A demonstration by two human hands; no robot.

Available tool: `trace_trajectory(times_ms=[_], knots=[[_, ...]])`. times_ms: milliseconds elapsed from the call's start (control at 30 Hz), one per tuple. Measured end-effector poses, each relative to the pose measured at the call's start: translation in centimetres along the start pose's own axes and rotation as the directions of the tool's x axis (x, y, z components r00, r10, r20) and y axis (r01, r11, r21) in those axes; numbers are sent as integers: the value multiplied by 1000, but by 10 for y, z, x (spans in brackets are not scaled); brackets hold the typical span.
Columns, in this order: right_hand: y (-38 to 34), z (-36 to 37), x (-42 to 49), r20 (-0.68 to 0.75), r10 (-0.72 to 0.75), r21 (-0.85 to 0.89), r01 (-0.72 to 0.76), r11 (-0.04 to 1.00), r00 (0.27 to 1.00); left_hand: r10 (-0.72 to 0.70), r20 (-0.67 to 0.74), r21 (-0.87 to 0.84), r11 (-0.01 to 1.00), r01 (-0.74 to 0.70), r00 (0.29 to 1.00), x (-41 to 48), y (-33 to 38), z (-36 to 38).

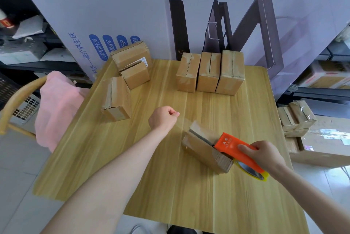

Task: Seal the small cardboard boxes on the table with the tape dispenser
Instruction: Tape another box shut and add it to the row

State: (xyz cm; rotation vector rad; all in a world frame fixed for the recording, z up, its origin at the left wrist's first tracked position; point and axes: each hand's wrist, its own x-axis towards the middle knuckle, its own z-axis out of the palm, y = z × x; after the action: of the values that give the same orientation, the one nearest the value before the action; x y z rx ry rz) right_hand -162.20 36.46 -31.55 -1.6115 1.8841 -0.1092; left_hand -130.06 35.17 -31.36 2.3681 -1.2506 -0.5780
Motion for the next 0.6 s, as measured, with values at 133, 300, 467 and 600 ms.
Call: trace_trajectory(times_ms=[133, 300, 467, 600], knots=[[-4, 4, -1, -10, 22, -40, -23, 999, 1000, -26, 33, -7, 1000, 26, 999, 7, -11, 15], [-8, 4, -1, -18, 45, -95, -47, 994, 999, -49, 87, -30, 998, 52, 995, 16, -22, 37], [-7, 5, 0, -41, 48, -117, -53, 992, 998, -88, 151, -85, 991, 102, 985, 21, -30, 62], [-7, 6, 4, -54, 66, -123, -72, 990, 996, -122, 209, -122, 981, 149, 970, 19, -35, 85]])
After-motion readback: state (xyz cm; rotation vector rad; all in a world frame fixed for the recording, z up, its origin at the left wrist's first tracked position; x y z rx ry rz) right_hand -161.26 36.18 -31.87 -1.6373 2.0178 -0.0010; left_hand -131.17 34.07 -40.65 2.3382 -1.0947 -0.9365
